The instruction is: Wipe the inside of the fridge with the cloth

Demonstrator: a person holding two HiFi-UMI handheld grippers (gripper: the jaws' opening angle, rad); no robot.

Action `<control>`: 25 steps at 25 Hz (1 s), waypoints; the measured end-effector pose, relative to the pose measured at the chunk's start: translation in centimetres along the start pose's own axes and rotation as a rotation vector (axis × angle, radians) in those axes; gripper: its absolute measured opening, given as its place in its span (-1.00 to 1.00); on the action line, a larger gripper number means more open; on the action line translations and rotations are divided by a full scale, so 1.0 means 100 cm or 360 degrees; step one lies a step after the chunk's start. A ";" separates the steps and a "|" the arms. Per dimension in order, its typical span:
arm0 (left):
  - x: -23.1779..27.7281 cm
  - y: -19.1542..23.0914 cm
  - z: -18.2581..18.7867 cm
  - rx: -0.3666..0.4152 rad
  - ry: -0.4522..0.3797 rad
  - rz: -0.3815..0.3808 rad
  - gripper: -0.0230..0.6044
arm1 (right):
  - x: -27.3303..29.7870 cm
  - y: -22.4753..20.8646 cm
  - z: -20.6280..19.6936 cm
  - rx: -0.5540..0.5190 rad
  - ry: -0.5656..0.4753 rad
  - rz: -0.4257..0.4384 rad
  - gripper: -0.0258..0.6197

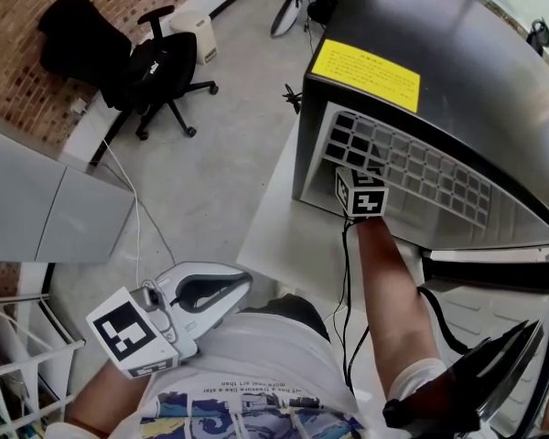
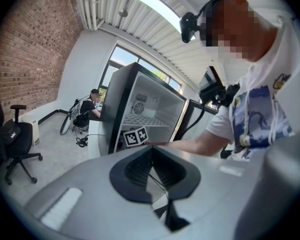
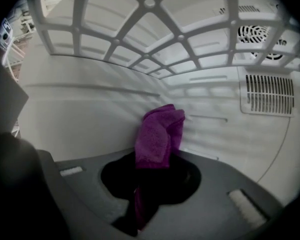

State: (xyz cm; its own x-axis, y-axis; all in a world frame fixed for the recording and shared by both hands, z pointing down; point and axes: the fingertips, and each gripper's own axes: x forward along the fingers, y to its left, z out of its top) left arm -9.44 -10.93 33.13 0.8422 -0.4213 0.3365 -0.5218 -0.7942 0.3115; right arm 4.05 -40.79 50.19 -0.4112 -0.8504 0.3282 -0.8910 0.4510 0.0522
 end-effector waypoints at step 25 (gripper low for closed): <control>-0.045 -0.033 -0.026 0.0054 -0.0004 -0.0218 -0.91 | -0.073 0.082 -0.023 -0.0002 0.0044 0.0095 -0.75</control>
State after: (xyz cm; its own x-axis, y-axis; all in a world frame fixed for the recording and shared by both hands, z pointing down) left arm -11.87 -5.29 32.87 0.9054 -0.3091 0.2910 -0.3973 -0.8585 0.3242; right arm 0.14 -30.28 50.40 -0.4583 -0.8140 0.3568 -0.8647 0.5012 0.0329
